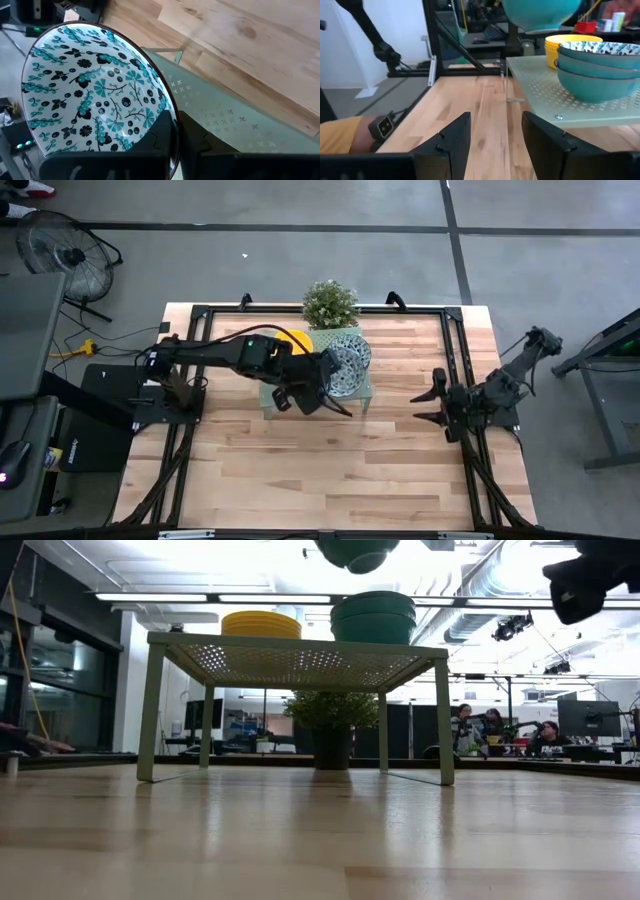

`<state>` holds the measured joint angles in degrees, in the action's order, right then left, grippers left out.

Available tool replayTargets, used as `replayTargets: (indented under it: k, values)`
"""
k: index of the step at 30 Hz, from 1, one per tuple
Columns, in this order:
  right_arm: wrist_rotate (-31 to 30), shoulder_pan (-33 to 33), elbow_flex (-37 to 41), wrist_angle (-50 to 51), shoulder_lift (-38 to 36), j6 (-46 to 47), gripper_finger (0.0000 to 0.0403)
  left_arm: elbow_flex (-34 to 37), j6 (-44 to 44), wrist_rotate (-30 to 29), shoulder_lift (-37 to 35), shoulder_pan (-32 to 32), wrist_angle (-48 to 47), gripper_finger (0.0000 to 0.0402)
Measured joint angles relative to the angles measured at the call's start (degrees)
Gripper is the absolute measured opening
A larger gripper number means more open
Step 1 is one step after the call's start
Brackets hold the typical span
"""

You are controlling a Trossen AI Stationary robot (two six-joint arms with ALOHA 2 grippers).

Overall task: Pick & Place Mini bowls
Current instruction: Stack the blue patterned bowl on top of the blue patterned bowl on the shelf

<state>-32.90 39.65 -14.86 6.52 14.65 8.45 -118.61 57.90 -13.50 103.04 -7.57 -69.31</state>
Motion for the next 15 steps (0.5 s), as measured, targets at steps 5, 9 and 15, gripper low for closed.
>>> replayTargets:
  k: [5, 9, 15]
  values:
    - [9.0, -7.2, 2.6, -0.4, -3.9, -1.5, 0.0165, 0.0, 0.2, 2.2, 0.0, 1.8, -0.3, 0.0003]
    - [14.2, -12.5, 4.8, -1.6, -4.9, -1.5, 0.0165, 0.0, 0.5, 2.2, 0.0, 2.5, -0.4, 0.0003]
    - [22.3, -20.0, 9.3, -8.3, -5.0, -2.3, 0.0165, 0.0, 1.9, 2.5, 0.0, 2.8, -0.8, 0.0003]
